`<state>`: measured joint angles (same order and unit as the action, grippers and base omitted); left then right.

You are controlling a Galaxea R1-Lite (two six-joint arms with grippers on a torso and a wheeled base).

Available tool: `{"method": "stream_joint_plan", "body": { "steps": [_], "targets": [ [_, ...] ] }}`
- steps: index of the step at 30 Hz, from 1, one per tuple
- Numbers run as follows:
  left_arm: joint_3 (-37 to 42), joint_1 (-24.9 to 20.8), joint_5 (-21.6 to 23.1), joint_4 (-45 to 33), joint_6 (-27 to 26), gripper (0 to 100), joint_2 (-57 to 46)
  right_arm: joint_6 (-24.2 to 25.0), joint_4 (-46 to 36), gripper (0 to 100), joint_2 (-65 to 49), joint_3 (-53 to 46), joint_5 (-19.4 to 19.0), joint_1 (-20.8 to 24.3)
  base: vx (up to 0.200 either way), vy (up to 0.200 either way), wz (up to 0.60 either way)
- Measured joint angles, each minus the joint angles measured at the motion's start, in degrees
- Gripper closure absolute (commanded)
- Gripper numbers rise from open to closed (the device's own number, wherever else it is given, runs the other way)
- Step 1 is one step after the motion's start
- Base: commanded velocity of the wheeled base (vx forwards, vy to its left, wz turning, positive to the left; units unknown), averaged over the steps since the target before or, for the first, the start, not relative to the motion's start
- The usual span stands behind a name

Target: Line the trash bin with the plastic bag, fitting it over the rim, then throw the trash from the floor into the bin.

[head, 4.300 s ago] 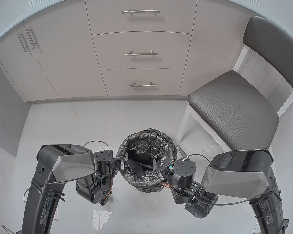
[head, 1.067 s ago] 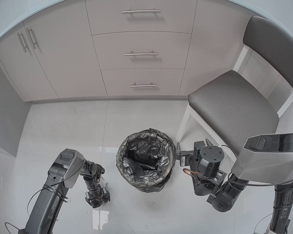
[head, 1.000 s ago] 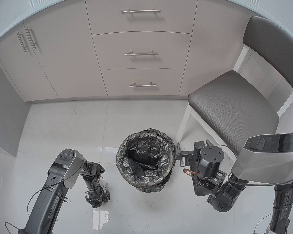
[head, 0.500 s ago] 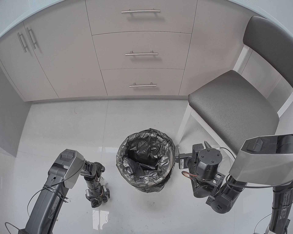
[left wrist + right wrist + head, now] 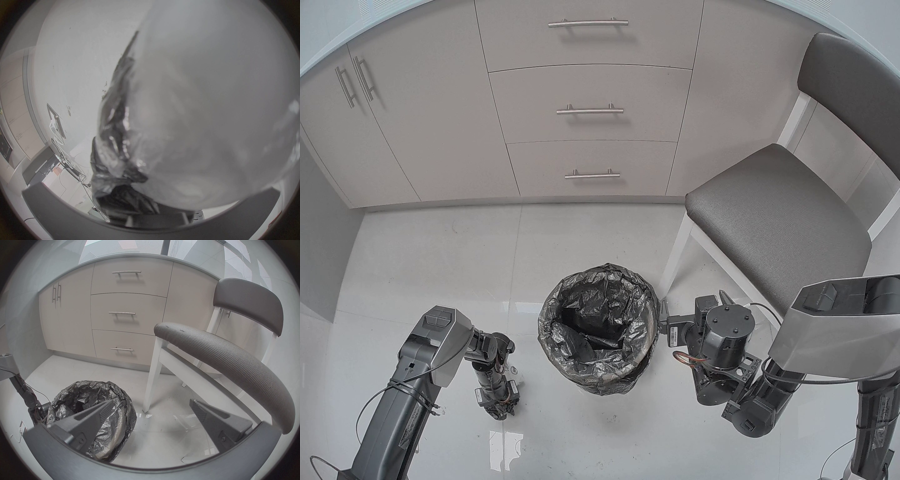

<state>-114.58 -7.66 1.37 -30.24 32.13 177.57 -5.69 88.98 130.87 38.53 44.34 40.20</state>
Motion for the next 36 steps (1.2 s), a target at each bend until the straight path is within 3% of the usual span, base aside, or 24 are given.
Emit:
{"method": "stream_joint_plan", "body": {
  "steps": [5, 20, 27, 36],
  "targets": [
    [0.0, 0.05, -1.5, -1.45, 0.44, 100, -1.38, 0.04, 0.0, 0, -0.07, -0.04, 0.02, -0.1, 0.0, 0.0, 0.0],
    [0.0, -1.16, -0.99, -21.98, 3.04, 100, -22.42, -0.05, 0.0, 0, -0.44, -0.26, 0.13, -0.05, 0.0, 0.0, 0.0],
    [0.0, -4.06, -0.88, -28.07, -0.57, 100, -34.84, -0.05, 0.0, 0, -0.49, -0.69, 0.16, -0.18, 0.0, 0.0, 0.0],
    [0.0, -11.93, -1.12, -31.17, -9.67, 100, -47.12, -0.02, 0.0, 0, -1.35, -1.66, 0.22, -0.4, 0.0, 0.0, 0.0]
  ]
}}
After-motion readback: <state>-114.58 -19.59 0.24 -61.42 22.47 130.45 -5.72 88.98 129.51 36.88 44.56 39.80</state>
